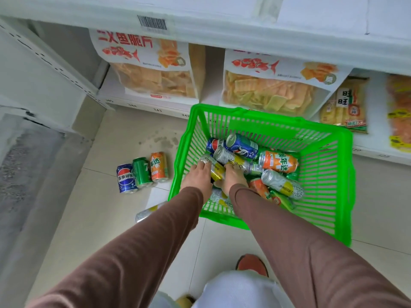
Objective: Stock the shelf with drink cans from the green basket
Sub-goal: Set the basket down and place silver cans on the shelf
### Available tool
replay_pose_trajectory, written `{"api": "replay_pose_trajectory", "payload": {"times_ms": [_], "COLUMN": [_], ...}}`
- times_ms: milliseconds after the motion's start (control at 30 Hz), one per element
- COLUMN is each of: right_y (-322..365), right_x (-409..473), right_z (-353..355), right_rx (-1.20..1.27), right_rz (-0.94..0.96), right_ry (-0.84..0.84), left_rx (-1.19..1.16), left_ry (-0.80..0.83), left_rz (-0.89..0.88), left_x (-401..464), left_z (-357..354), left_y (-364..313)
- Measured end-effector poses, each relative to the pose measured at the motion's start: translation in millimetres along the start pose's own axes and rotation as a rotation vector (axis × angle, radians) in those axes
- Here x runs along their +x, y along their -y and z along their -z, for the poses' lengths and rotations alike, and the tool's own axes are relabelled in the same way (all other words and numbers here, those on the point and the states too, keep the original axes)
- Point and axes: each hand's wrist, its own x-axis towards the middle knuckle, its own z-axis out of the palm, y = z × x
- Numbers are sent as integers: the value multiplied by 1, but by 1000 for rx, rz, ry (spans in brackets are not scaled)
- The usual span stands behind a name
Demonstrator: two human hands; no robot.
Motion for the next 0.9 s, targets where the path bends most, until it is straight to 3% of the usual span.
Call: {"api": "replay_pose_trajectory", "payload": {"times_ms": [200, 367, 467, 633, 900], "right_y": [6, 19, 34, 75, 170], "right_x": [3, -63, -122, -239, -402], "right_z": [-2, 47, 99, 208, 386], "right_rx": [81, 454, 697, 897, 1007], "right_rz": [-55, -182, -186, -136, 112], "right_ry": [27, 25, -41, -107, -219], "left_rx": [-28, -83, -129, -176, -247], "left_ry": [-23, -27, -10, -36, -233], "left_rz": [1, 29, 44, 11, -154], "left_x": [-2, -43, -84, -166, -286], "left_z": [3, 58, 112, 228, 449], "left_y": [1, -12, -29, -65, -116]}}
